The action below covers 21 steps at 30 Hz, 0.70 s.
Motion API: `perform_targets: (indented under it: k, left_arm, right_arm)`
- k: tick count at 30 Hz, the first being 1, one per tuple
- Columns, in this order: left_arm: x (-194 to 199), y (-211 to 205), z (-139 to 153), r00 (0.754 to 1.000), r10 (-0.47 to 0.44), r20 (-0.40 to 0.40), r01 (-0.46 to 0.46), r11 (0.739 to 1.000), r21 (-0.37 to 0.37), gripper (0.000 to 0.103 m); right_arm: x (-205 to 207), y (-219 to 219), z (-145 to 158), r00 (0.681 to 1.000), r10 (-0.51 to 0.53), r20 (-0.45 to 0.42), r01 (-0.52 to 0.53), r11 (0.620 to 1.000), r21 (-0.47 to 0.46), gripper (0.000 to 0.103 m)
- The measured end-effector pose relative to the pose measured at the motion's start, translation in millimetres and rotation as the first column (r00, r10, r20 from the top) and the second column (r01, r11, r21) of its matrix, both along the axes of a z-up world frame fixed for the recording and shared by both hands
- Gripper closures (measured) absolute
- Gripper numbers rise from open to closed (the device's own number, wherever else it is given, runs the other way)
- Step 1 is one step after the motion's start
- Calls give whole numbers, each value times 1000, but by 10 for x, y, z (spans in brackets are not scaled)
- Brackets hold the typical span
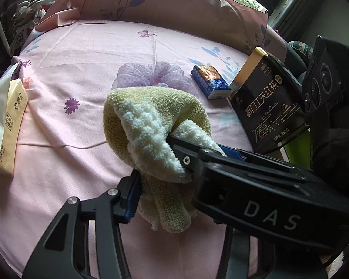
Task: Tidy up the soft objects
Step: 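Lift and carry the towel over the green box with the right tool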
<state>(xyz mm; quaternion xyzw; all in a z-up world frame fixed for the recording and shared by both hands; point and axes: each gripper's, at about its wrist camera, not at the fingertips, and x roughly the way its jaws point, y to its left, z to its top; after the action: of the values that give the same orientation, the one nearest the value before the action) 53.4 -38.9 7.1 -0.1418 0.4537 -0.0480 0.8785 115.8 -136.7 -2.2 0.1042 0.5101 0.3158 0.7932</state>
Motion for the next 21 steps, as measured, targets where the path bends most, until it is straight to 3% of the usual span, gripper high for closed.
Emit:
perform_targets:
  k: [10, 21]
  left_arm:
    - [-204, -44, 326, 979, -12, 205, 10, 1000, 7, 58]
    - [-425, -165, 726, 908, -18, 418, 16, 1000, 8, 58]
  right_arm:
    - [-216, -60, 465, 977, -30, 213, 30, 1000, 2, 56]
    - [-532, -205, 1003, 902, -48, 430, 51, 999, 5, 56]
